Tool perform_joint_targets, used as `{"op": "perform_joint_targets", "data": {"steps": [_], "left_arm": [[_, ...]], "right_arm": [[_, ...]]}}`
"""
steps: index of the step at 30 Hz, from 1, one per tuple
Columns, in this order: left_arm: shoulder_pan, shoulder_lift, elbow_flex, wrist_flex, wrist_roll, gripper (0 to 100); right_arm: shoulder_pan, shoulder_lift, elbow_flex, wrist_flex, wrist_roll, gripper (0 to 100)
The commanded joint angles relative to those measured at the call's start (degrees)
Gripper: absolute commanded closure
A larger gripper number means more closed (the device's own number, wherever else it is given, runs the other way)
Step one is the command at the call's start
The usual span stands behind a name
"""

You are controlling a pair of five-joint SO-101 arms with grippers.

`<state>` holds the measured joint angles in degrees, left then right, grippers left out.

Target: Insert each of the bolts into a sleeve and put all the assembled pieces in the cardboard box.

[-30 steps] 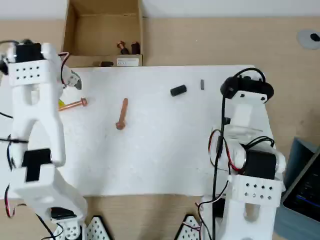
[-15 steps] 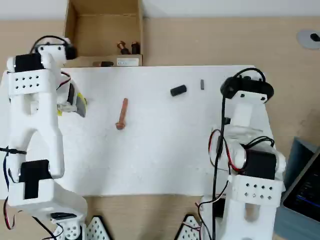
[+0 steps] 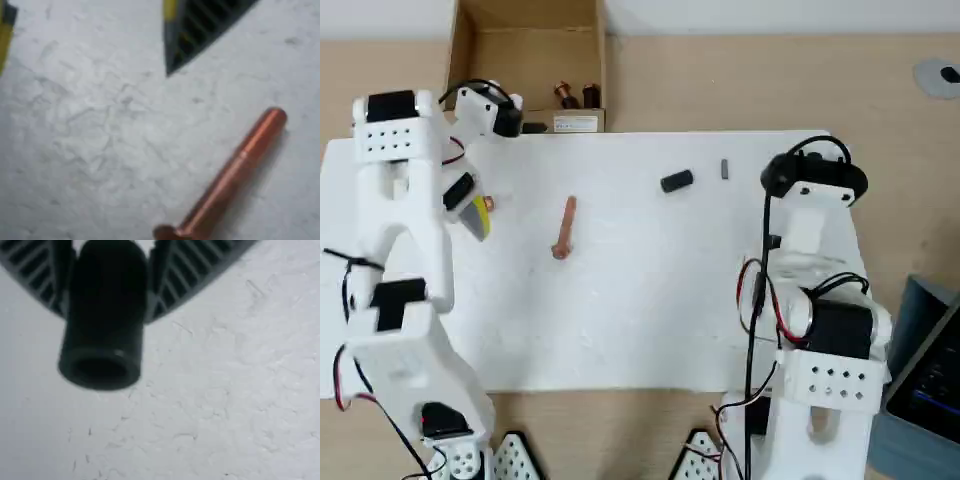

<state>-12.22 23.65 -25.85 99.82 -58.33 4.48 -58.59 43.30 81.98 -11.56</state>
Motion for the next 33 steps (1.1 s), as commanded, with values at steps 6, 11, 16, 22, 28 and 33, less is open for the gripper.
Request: {"op": "perform_joint_targets", "data": {"steps": [6, 11, 16, 22, 28, 33], "left_arm": [[-0.6, 13.1, -20.7, 0.5, -6.9, 78], [-1.7, 19.7, -29.0, 0.5, -7.6, 78], [-2.8, 25.3, -35.4, 0.5, -7.6, 78], [-2.3, 29.3, -37.4, 0.5, -7.3, 78], [-1.4, 31.4, -36.7, 0.5, -7.0, 78], [-1.2, 35.6, -37.0, 0.5, -7.0, 83]], "right_arm": [[0.1, -1.2, 0.0, -0.8, 0.0, 98.9], [0.1, -1.2, 0.0, -0.9, 0.0, 98.9], [0.1, -1.2, 0.0, -1.0, 0.0, 98.9], [0.1, -1.1, 0.0, -1.1, 0.0, 98.8], [0.1, -1.1, 0.0, -1.1, 0.0, 98.8], [0.1, -1.1, 0.0, -1.1, 0.0, 98.8]]}}
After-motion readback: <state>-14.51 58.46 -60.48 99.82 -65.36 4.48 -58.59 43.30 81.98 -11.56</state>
